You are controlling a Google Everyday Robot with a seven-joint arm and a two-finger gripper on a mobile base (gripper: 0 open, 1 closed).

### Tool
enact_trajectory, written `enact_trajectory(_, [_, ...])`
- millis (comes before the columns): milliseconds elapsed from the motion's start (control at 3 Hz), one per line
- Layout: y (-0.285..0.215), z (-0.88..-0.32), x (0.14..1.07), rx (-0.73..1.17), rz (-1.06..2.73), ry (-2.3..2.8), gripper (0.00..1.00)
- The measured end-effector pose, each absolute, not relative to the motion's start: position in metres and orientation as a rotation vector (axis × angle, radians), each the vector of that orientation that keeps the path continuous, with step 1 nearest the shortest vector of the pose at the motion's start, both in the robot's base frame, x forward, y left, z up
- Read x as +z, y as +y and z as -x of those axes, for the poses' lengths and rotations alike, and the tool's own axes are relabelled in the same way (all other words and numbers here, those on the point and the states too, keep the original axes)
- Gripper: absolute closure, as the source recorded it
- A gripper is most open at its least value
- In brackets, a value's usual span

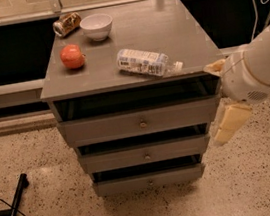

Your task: Open top drawer

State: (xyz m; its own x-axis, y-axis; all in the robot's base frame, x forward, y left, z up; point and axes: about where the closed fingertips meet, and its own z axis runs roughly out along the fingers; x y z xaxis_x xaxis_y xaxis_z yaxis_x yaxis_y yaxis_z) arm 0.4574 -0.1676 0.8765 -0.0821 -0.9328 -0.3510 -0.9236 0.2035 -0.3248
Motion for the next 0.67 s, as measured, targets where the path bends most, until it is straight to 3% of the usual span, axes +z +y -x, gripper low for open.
enact_trajectory(667, [-0.130, -0.510, 0.819, -0.057, 1.709, 1.831, 0.00])
